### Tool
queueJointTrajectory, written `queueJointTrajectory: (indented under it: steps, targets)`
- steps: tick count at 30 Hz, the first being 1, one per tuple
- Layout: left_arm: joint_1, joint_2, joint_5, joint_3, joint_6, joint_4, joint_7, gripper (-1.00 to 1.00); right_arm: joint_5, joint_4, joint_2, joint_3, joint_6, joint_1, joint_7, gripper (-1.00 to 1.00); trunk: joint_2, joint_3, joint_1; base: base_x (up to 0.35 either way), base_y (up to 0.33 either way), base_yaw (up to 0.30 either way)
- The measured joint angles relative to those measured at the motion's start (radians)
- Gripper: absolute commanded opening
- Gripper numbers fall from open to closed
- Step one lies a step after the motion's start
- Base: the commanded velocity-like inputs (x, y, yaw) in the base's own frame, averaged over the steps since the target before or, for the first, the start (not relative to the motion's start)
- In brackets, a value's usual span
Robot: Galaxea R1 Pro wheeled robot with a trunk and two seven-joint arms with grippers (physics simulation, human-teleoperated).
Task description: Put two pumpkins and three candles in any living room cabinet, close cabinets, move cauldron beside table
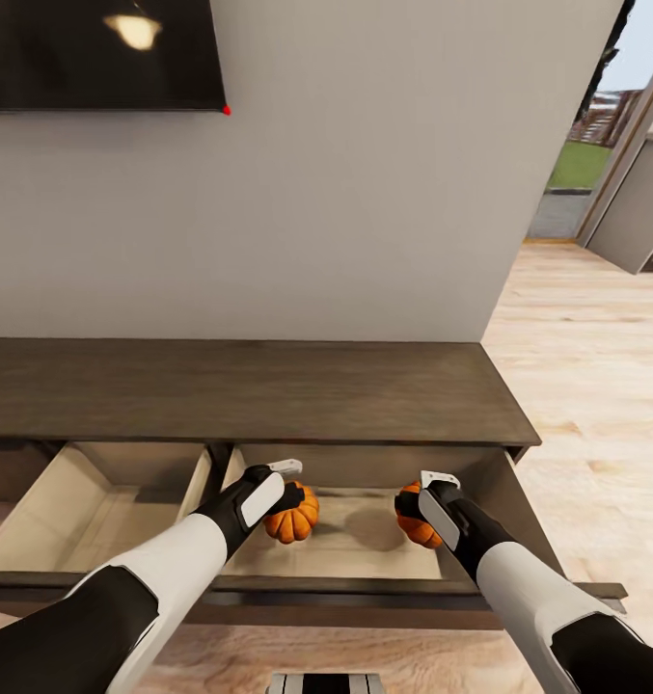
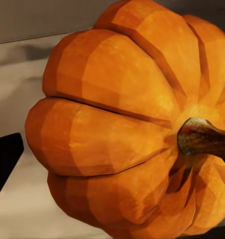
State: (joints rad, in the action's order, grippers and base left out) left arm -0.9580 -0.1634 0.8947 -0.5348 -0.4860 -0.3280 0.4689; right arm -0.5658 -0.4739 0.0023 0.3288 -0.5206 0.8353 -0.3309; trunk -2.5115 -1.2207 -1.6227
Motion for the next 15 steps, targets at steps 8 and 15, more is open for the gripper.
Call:
queueJointTrajectory:
  steps: [8, 15]
  targets:
    - [0.000, -0.001, -0.003, -0.001, -0.001, -0.004, -0.001, -1.00, 0.001, 0.000, 0.000, 0.000, 0.000, 0.000, 0.000, -1.00, 0.000, 0.000, 0.000, 0.032, 0.000, 0.000]
    - [0.000, -0.002, -0.003, -0.003, -0.001, -0.005, 0.001, -1.00, 0.001, 0.000, 0.000, 0.000, 0.000, 0.000, 0.000, -1.00, -0.001, -0.023, -0.003, 0.000, 0.000, 0.000]
